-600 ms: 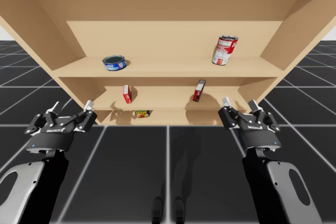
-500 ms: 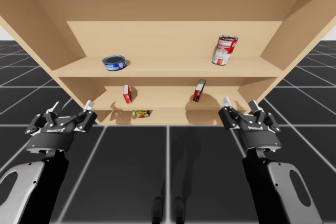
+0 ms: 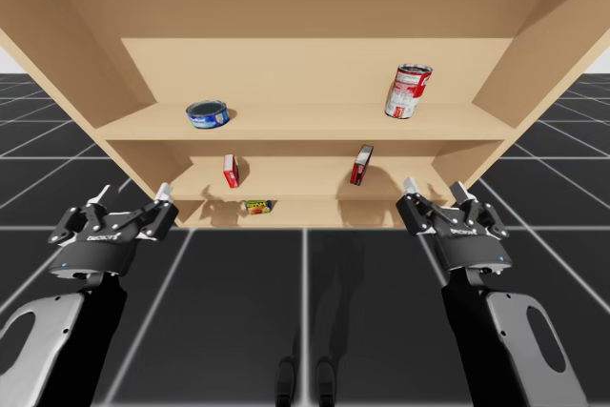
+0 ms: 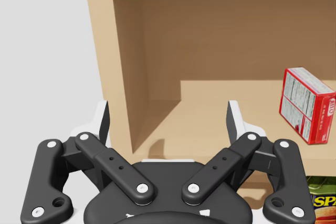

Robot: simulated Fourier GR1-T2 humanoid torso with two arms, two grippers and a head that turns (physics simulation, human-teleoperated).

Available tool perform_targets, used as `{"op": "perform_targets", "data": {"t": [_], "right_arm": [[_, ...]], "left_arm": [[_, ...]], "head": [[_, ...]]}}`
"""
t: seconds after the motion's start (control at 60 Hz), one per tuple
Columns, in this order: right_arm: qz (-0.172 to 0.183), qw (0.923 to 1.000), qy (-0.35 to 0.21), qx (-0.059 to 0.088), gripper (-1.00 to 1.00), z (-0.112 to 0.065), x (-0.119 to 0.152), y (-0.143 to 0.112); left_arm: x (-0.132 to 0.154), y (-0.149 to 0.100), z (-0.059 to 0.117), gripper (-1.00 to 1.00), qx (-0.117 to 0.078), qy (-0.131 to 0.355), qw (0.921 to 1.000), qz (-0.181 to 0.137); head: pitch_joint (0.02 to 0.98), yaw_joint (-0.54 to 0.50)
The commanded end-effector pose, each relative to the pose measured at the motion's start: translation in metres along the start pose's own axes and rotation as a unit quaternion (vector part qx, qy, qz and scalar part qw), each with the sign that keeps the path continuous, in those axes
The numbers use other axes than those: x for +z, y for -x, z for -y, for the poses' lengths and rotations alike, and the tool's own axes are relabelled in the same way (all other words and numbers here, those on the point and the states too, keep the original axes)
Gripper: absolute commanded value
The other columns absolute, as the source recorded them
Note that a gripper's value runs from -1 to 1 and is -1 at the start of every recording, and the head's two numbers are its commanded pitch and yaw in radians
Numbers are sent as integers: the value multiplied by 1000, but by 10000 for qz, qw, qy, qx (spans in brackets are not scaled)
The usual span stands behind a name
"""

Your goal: Look through the shelves, find the red soup can, and take it.

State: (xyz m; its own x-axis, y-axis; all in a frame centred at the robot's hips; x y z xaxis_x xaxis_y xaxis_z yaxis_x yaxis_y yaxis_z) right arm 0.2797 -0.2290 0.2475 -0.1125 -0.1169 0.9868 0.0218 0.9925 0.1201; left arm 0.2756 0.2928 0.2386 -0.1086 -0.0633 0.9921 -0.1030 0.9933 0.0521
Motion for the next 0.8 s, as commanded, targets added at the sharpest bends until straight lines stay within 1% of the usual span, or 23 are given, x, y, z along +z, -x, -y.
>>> {"op": "perform_targets", "data": {"t": [0.017,0.05,0.1,0.133,0.2,0.25,0.3,0.317,0.333,0.383,0.417,0.483,0.5,0.55,0.567,0.617,0.633,0.683,0.717,0.75,0.8], "right_arm": [[8,10000,12,15,-1000,1,-1,0],[6,10000,25,-46,-1000,1,0,-1],[15,10000,18,-39,-1000,1,0,-2],[42,10000,6,-69,-1000,0,1,-4],[92,9999,-32,-73,-1000,-2,5,-9],[165,9999,6,9,-1000,-5,8,-15],[209,9998,3,27,-1000,-6,11,-20],[260,9996,-9,83,-1000,-8,15,-26],[271,9996,-12,102,-1000,-8,16,-27],[311,9994,-34,140,-1000,-10,21,-36],[316,9994,-67,130,-1000,-12,25,-42],[320,9992,-119,209,-1000,-15,29,-51],[312,9991,-134,273,-1000,-18,32,-57],[317,9987,-179,370,-1000,-21,33,-62],[330,9982,-195,456,-1000,-23,33,-68],[340,9980,-216,486,-1000,-25,33,-74],[358,9976,-231,547,-1000,-26,33,-80],[353,9976,-289,519,-1000,-30,32,-90],[369,9973,-309,552,-1000,-31,31,-93],[389,9972,-348,537,-1000,-33,30,-100],[395,9970,-358,565,-1000,-34,28,-104]], "left_arm": [[0,1,2,-1000,-10,20,10000,-8],[0,1,2,-1000,-9,24,10000,-11],[-1,1,2,-1000,-10,26,10000,-15],[-1,2,2,-1000,-12,26,10000,-19],[-1,2,2,-1000,-8,20,10000,-23],[-1,2,2,-1000,-2,11,10000,-28],[-1,2,2,-1000,1,9,10000,-31],[-1,2,2,-1000,4,9,10000,-34],[-1,2,2,-1000,5,8,10000,-35],[-1,2,2,-1000,12,8,10000,-38],[-1,2,1,-1000,15,6,10000,-38],[-1,2,1,-1000,24,7,10000,-40],[-1,2,1,-1000,26,7,10000,-40],[-1,2,1,-1000,27,8,10000,-41],[-1,2,1,-1000,24,9,10000,-40],[-1,2,1,-1000,26,9,10000,-42],[-1,2,0,-1000,29,7,10000,-42],[-1,2,0,-1000,38,3,10000,-42],[-1,2,0,-1000,41,3,10000,-43],[-1,2,0,-1000,49,4,10000,-45],[-1,2,-1,-1000,53,4,10000,-48]], "head": [[255,-315],[261,-324],[262,-325],[261,-323],[261,-318],[261,-314],[261,-313],[261,-311],[261,-310],[261,-308],[263,-306],[264,-304],[266,-303],[266,-302],[266,-302],[266,-302],[267,-303],[266,-304],[267,-305],[267,-306],[267,-307]]}}
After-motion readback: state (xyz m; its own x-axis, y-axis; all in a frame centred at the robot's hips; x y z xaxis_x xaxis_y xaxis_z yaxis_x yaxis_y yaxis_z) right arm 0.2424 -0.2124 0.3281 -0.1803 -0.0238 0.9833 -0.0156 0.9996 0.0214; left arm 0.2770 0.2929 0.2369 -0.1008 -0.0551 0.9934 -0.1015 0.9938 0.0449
